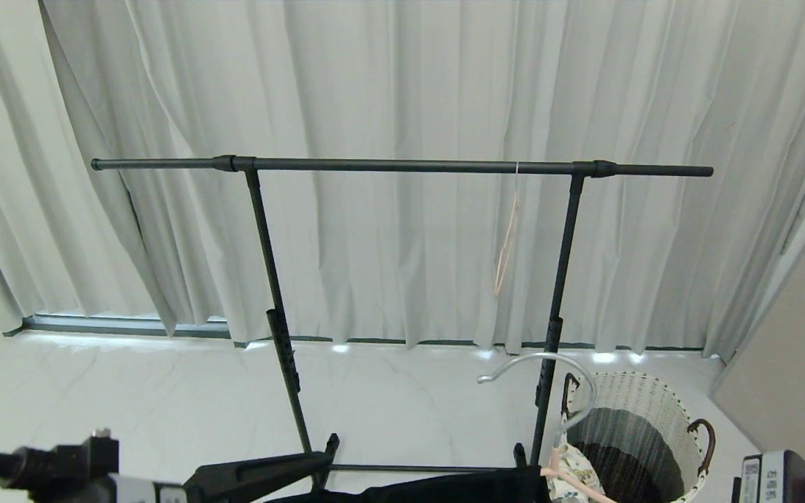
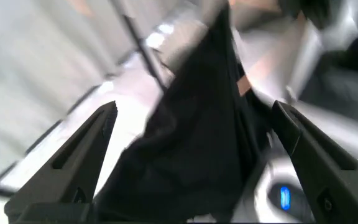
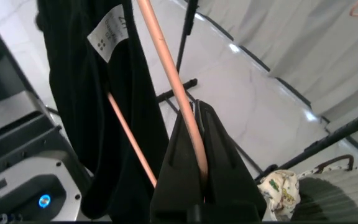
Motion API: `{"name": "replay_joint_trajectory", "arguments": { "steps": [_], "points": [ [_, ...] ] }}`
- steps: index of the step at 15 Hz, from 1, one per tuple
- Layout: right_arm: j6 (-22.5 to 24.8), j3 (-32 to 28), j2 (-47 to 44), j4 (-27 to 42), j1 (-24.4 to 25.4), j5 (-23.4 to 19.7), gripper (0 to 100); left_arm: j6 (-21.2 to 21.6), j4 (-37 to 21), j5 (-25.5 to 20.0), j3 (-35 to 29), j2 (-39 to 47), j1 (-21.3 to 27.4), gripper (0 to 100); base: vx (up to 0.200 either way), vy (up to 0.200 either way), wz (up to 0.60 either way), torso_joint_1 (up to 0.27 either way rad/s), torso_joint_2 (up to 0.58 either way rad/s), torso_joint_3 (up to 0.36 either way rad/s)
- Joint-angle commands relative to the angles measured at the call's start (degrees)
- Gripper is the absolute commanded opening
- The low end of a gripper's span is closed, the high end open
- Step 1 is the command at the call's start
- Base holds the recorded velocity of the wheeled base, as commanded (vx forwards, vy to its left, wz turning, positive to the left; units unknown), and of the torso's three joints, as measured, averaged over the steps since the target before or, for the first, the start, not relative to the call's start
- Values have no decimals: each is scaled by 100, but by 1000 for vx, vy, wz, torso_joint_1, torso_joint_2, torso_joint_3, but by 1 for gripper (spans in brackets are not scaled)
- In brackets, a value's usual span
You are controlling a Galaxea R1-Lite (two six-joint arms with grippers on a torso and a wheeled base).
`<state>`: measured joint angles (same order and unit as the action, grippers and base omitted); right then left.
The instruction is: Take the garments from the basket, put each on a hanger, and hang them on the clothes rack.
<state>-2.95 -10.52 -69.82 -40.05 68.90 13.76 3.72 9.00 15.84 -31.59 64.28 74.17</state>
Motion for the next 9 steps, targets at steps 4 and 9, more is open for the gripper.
{"name": "replay_joint_trajectory", "arguments": {
  "steps": [4,9],
  "points": [
    [251,112,188,-3,326,4,0,164,32,-626,249,76,-350,100,0,0,0,0,0,0],
    [418,120,205,-3,545,4,0,-196,709,-898,74,1385,-386,100,0,0,0,0,0,0]
  ]
}}
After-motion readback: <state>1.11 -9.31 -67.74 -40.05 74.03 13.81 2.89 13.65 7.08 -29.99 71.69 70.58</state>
